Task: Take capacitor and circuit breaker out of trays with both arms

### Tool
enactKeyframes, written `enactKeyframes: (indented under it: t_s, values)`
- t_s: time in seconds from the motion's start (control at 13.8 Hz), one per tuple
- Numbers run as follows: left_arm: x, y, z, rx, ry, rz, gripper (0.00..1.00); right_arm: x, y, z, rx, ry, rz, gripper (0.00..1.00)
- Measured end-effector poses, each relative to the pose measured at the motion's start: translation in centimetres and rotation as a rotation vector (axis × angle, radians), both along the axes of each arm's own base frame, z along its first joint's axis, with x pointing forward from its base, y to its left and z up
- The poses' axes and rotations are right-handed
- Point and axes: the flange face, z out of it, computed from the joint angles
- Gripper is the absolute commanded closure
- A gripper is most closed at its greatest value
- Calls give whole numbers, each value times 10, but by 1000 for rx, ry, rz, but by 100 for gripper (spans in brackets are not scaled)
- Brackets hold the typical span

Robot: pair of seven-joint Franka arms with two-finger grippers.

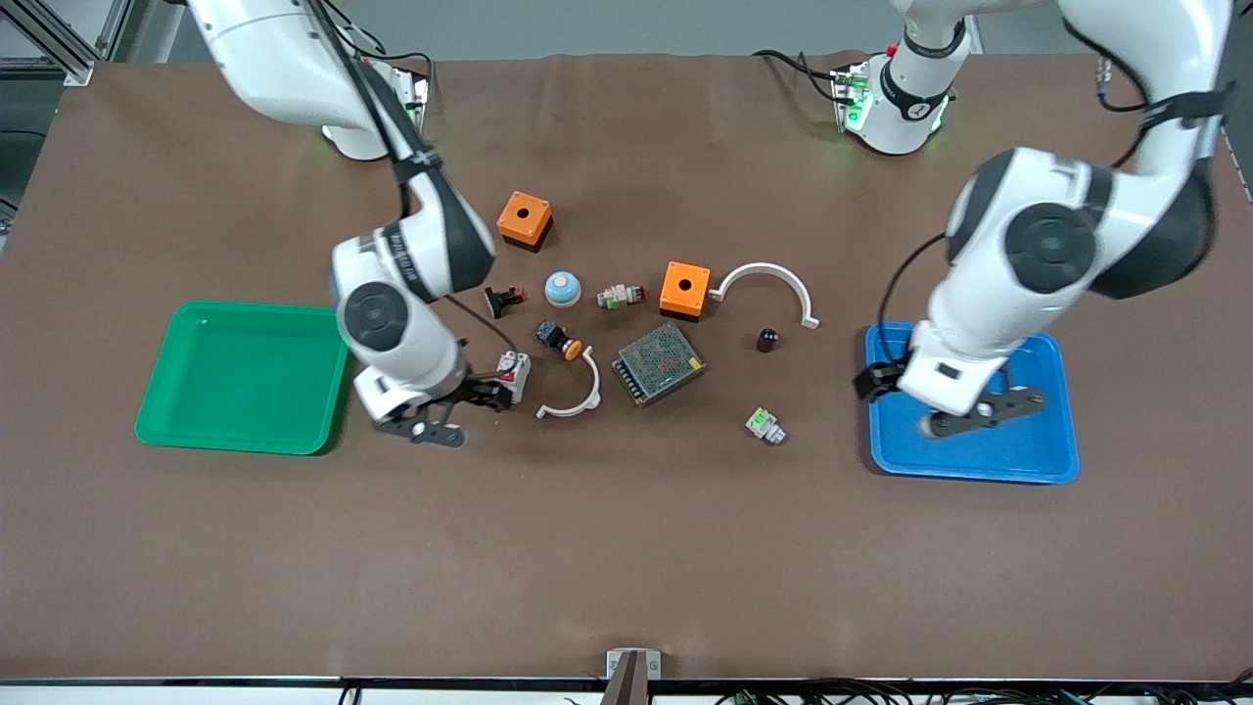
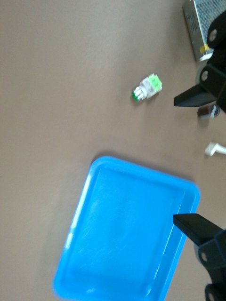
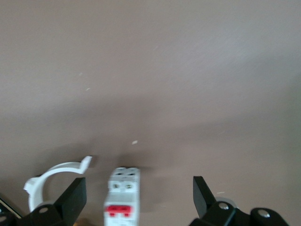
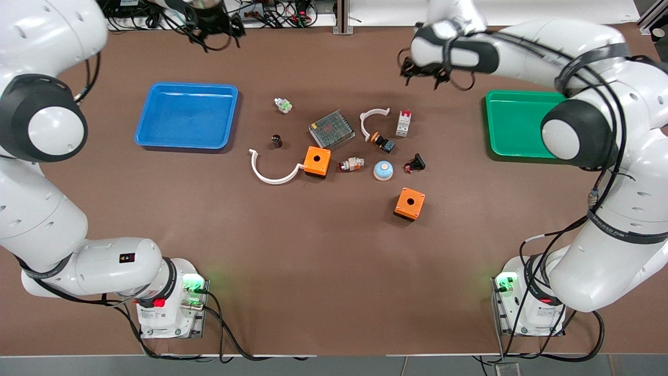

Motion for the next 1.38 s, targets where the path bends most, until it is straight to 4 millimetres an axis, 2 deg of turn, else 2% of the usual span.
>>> enactKeyframes:
  t_s: [0.14,0.29,0.58,0.72,1.01,1.16,1.38]
  values:
    - [2,32,25,20,-5,-71,0,17,-52,24,-1,41,62,0]
    - [-5,51,51,45,-4,-118,0,23,-105,48,7,72,100,0]
    - [-33,57,102,79,8,-172,0,22,-206,111,-4,103,152,0]
    - [-41,69,122,51,18,-199,0,22,-241,138,-15,115,153,0]
    - [-55,106,144,24,60,-232,0,24,-299,180,-7,90,132,0]
    - [-65,121,154,-17,83,-262,0,25,-307,194,-8,73,126,0]
    - [-77,130,167,-59,86,-245,0,27,-300,199,-1,61,137,0]
